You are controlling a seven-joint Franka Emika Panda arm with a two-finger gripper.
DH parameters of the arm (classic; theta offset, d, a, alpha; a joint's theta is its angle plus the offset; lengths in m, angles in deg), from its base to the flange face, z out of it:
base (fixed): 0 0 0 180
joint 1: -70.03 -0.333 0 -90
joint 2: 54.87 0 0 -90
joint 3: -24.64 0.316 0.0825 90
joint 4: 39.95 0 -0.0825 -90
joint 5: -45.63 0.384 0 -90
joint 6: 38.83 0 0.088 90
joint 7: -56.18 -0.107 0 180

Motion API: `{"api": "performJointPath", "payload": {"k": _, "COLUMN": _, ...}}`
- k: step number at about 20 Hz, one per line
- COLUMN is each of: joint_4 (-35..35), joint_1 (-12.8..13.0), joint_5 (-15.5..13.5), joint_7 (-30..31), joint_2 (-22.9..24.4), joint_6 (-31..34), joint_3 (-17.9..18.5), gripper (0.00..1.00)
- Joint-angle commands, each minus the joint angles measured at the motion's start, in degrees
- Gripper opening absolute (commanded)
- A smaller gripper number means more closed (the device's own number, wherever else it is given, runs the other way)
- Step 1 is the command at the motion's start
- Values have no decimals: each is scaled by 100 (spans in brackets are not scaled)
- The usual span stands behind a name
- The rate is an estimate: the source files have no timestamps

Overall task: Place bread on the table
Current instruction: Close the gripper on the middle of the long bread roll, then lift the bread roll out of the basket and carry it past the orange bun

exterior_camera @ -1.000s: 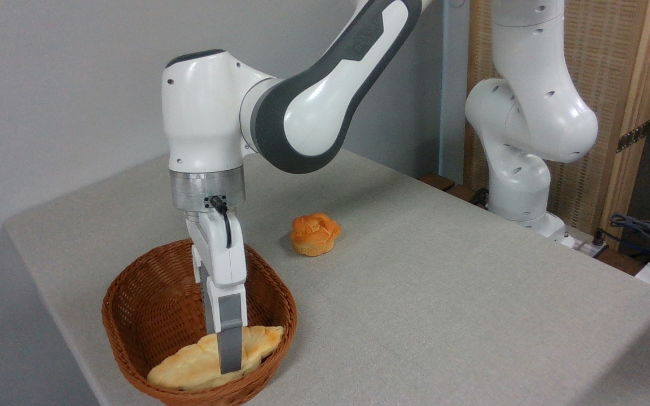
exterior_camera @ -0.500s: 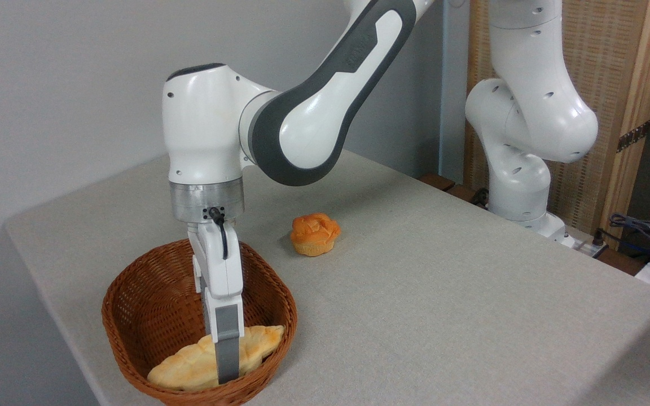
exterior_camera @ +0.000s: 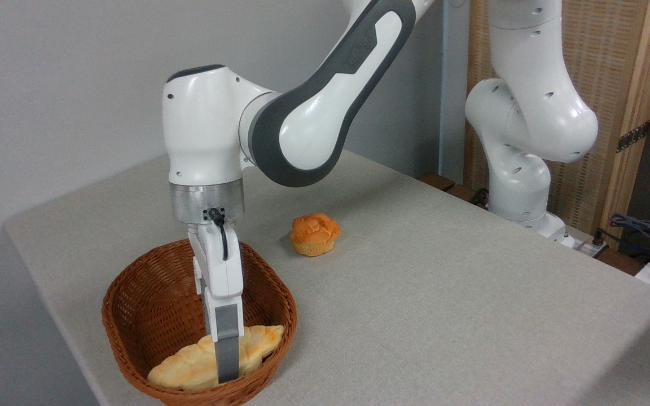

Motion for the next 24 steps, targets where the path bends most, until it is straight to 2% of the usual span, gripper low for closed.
{"api": "performJointPath", "payload": {"k": 1, "joint_4": -65, "joint_1": 14, "joint_5": 45, "joint_7": -43, "joint_2": 43, "joint_6": -138, "joint_3": 45, "gripper": 39}}
{"api": "performJointPath", "payload": {"k": 6, "joint_4": -65, "joint_1": 14, "joint_5": 1, "joint_7": -26, "joint_2": 60, "joint_6": -103, "joint_3": 45, "gripper": 39}}
{"api": "performJointPath", "payload": {"k": 9, "joint_4": -65, "joint_1": 22, "joint_5": -358, "joint_7": -34, "joint_2": 113, "joint_6": -68, "joint_3": 45, "gripper": 34}}
{"api": "performJointPath", "payload": {"k": 12, "joint_4": -47, "joint_1": 23, "joint_5": -490, "joint_7": -26, "joint_2": 148, "joint_6": 55, "joint_3": 37, "gripper": 28}}
{"api": "performJointPath", "payload": {"k": 14, "joint_4": -38, "joint_1": 31, "joint_5": -587, "joint_7": -26, "joint_2": 210, "joint_6": 142, "joint_3": 37, "gripper": 28}}
{"api": "performJointPath", "payload": {"k": 17, "joint_4": -21, "joint_1": 40, "joint_5": -912, "joint_7": -17, "joint_2": 385, "joint_6": 300, "joint_3": 28, "gripper": 28}}
{"api": "performJointPath", "payload": {"k": 21, "joint_4": 41, "joint_1": 49, "joint_5": -1509, "joint_7": 1, "joint_2": 745, "joint_6": 634, "joint_3": 28, "gripper": 28}}
{"api": "performJointPath", "payload": {"k": 24, "joint_4": 41, "joint_1": 75, "joint_5": -1721, "joint_7": -8, "joint_2": 1061, "joint_6": 1003, "joint_3": 10, "gripper": 28}}
